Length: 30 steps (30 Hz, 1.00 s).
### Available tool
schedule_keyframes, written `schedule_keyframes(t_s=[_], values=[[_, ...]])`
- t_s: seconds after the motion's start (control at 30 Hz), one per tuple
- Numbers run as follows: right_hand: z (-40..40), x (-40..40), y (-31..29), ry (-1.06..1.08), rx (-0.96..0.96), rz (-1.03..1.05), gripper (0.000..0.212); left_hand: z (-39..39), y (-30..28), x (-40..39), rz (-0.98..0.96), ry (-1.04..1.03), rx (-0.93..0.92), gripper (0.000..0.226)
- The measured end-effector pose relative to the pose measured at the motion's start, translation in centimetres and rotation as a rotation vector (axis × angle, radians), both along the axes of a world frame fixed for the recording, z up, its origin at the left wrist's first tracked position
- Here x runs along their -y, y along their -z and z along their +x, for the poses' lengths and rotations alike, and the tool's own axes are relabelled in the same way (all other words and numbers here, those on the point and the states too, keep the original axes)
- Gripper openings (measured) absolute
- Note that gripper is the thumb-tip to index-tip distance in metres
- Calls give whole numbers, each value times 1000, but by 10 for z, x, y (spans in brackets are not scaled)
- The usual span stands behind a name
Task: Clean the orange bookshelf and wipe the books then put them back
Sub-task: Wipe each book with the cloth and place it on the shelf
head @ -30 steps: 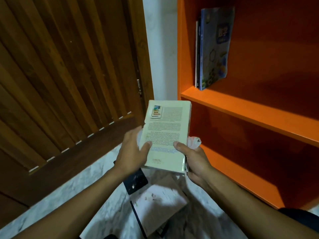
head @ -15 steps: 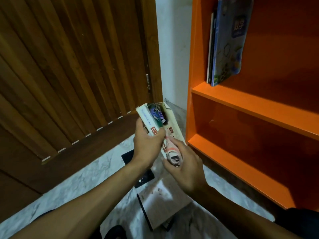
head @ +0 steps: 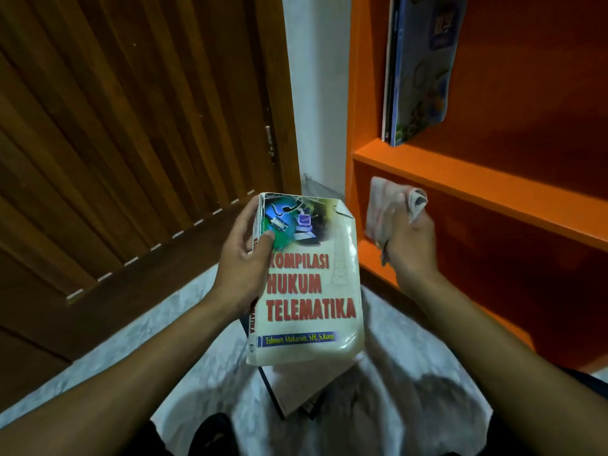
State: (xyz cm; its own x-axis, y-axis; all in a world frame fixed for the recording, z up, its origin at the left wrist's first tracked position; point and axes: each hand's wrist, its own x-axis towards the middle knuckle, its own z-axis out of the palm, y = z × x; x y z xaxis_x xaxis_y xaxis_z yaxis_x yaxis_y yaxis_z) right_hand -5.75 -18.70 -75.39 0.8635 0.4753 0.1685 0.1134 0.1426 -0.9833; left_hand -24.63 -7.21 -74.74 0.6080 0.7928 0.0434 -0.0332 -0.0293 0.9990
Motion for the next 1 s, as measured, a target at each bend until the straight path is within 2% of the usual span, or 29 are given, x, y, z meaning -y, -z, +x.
schedule_keyframes(t_s=[0.07, 0.13, 0.17, 0.23, 0.33, 0.47, 0.57, 0.63, 0.67, 0.7, 0.73, 0.77, 0.8, 0.87, 0.93, 1.0], values=[[1, -2, -2, -122, 323, -61, 24, 1, 0, 5, 28, 53, -20, 53], [-6, -5, 4, -259, 596, -245, 46, 3, 1, 10, 18, 86, -17, 53], [-11, -6, 10, -298, 671, -328, 54, 4, 1, 12, 12, 89, -14, 54], [-25, -5, 19, -335, 684, -388, 54, 8, 0, 13, -10, 66, 3, 52], [-40, 0, 37, -459, 673, -356, 48, 12, -2, 0, -119, -42, 87, 49], [-52, 10, 54, -605, 630, -223, 39, 9, -2, -29, -186, -229, 149, 49], [-61, 20, 58, -692, 678, -158, 41, 1, -7, -45, -180, -330, 168, 48], [-63, 25, 54, -767, 614, -245, 37, -5, -11, -51, -141, -361, 160, 48], [-64, 26, 49, -801, 573, -307, 27, -8, -12, -54, -116, -367, 151, 48], [-65, 27, 42, -843, 482, -322, 15, -11, -13, -55, -88, -366, 138, 48], [-63, 26, 38, -853, 353, -292, 12, -13, -13, -56, -59, -359, 119, 48], [-61, 25, 32, -806, 241, -244, 11, -15, -13, -56, -33, -345, 97, 48], [-58, 20, 27, -673, 221, -210, 9, -16, -12, -54, -15, -329, 80, 48], [-49, 11, 15, -411, 123, -125, 20, -17, -9, -49, -11, -293, 59, 48], [-36, 1, 2, -319, -148, 6, 39, -15, -6, -40, -18, -252, 33, 48], [-24, -10, -7, -242, -250, 51, 54, -10, -4, -30, -28, -197, 13, 48]])
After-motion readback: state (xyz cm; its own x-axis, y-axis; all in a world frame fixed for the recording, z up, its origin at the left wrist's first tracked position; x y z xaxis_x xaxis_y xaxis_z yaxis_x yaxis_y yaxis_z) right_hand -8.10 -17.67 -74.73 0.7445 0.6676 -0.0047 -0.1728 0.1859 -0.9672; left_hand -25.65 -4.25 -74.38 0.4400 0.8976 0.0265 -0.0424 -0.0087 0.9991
